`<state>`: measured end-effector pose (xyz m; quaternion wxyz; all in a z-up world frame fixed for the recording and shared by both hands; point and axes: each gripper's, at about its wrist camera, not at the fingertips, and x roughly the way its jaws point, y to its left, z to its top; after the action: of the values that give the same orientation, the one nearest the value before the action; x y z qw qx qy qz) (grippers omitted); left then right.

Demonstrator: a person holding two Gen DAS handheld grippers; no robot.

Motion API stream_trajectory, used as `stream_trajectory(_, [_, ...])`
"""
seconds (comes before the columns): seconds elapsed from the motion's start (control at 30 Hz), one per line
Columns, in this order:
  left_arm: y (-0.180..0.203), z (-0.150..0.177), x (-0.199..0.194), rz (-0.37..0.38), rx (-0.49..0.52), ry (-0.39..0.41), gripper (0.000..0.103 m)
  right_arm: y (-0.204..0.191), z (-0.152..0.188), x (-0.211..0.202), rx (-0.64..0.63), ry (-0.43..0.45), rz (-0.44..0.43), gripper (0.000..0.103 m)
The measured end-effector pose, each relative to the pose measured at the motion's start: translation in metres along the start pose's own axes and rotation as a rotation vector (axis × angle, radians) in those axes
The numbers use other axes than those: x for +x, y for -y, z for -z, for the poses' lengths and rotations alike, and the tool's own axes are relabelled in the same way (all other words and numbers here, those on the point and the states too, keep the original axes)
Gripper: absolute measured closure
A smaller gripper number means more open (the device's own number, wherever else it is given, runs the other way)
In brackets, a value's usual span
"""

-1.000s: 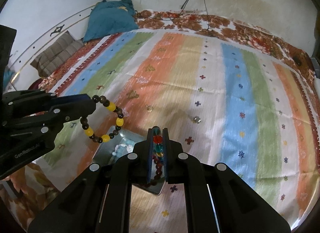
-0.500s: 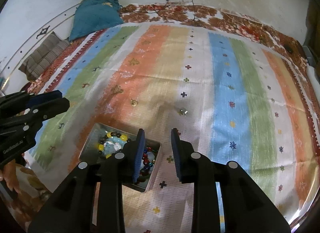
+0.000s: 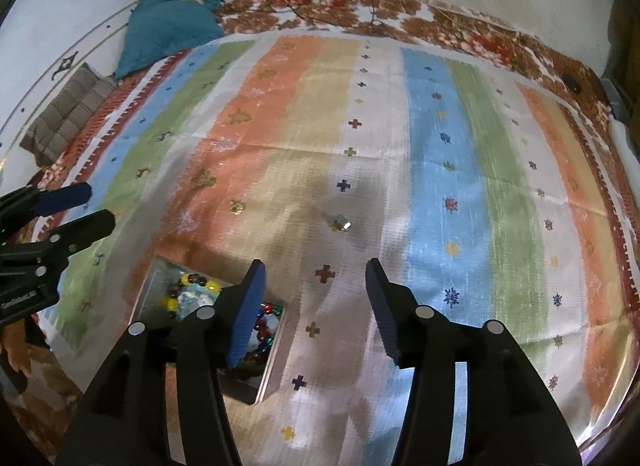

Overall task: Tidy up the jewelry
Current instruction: 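Move both tools toward the two small metal charms on the cloth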

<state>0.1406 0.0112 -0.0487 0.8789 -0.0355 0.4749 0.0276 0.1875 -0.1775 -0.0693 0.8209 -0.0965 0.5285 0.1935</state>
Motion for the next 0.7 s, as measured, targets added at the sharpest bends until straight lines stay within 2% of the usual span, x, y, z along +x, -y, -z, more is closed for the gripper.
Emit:
stream_trajectory(0.27, [0.006, -0.009, 0.016, 0.001, 0.022, -0.021, 0.038, -0.003, -0.007, 0.015, -0.022, -0.025, 0.011, 0.041])
stream_trajectory(0.7, [0.001, -0.021, 0.052, -0.036, 0.068, -0.078, 0.036, 0.004, -0.019, 0.041, -0.021, -0.073, -0.011, 0.04])
